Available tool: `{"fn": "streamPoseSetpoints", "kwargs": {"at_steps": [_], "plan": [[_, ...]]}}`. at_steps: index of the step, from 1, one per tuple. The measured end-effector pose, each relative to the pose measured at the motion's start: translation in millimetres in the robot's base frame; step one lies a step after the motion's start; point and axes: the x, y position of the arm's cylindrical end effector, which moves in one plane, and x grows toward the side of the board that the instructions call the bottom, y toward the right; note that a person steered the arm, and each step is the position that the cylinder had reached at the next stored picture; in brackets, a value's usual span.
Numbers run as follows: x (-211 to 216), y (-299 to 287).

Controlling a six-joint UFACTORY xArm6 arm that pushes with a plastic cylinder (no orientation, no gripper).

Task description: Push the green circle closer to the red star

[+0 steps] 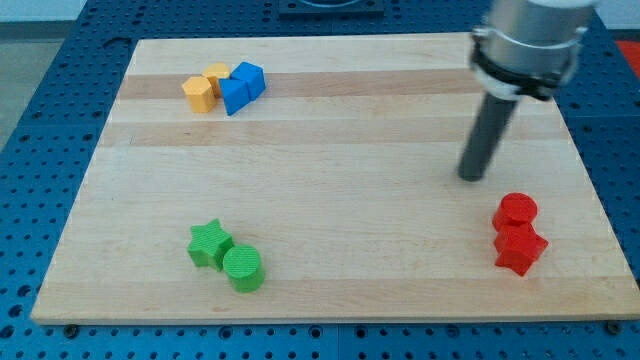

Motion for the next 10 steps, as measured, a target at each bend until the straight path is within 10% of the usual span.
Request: {"fn": "streamPoseSetpoints", "kwargs": {"at_steps": [4, 7, 10], "plan": [[84.0, -309.7], [167.1, -291.7], [134.5, -198.4]]}}
